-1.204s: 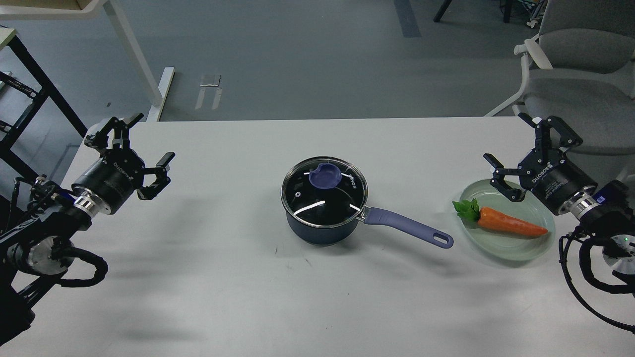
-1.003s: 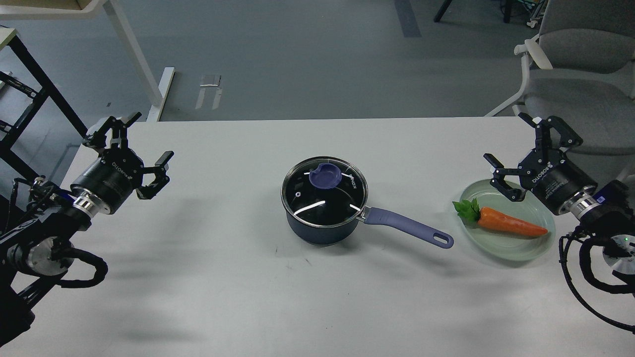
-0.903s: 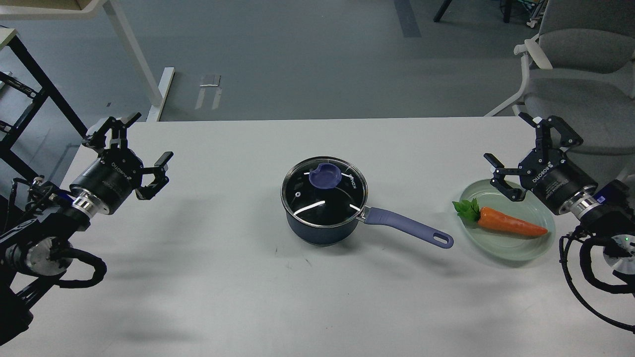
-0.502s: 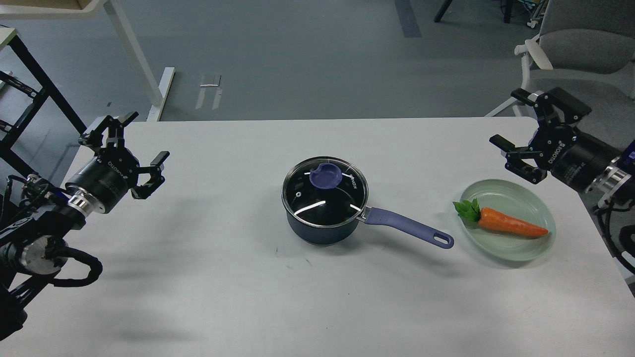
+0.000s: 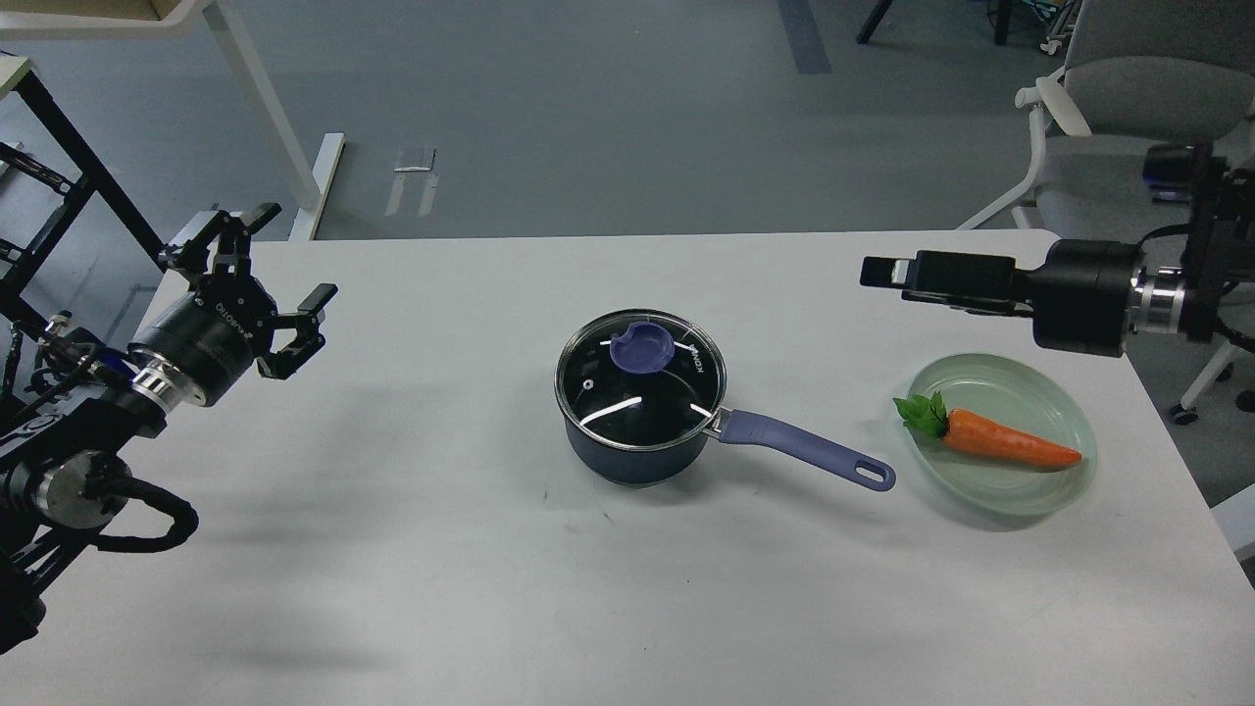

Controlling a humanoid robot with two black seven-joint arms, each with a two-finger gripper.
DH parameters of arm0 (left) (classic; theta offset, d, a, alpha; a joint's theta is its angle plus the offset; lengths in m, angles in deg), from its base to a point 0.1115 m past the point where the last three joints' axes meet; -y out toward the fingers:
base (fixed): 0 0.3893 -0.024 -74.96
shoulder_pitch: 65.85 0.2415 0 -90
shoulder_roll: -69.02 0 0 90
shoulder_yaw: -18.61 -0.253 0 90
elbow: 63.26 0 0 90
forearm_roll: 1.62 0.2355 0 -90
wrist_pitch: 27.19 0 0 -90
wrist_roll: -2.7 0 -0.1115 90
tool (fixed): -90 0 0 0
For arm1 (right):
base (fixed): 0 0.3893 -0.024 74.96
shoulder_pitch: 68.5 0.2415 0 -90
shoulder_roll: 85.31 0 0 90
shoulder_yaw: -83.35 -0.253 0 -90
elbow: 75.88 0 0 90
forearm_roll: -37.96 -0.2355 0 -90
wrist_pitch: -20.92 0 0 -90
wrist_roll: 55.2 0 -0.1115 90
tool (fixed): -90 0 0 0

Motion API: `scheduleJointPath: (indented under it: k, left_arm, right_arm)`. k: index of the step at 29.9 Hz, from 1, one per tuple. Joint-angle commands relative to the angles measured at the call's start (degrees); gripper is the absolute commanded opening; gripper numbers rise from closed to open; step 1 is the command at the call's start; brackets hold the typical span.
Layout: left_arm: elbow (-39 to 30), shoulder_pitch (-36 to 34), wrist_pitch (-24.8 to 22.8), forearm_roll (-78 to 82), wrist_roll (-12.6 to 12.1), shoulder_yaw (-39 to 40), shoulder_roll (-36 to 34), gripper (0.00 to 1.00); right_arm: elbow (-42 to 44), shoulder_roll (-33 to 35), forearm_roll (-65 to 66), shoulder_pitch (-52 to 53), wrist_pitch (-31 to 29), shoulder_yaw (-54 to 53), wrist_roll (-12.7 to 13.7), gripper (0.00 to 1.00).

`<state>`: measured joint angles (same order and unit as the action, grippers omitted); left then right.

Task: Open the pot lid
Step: 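Reach the right gripper to the purple pot handle and grasp it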

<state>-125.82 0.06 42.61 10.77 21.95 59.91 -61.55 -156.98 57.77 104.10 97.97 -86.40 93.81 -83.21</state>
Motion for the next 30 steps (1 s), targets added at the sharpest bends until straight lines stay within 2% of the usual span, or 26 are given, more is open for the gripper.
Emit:
scheduleJointPath:
  k: [1,9,18,30]
  left_arm:
    - [-0.1,-0.1,0.2,0.0,0.0,0.0,0.0,0.99]
    - [-0.5,-0.2,0.6,-0.1,0.1,0.1,-0.6,0.99]
    - [-0.5,-0.2,0.5,-0.1,0.1,0.1,-1.0,0.99]
    - [-0.5,-0.5,0.7,-0.1,0.1,0.2,-0.9,0.99]
  right_arm:
    - [-0.2,-5.6,7.1,8.6,3.3,10.4,0.0,1.0]
    - [0.2,-14.4,14.8,14.0,7.8,19.9,0.0,1.0]
    - [4.7,-21.5,14.9,14.0,10.6,26.8,0.0,0.99]
    - [7.2,-24.2,14.5,10.1,12.5,29.2,0.0,0.98]
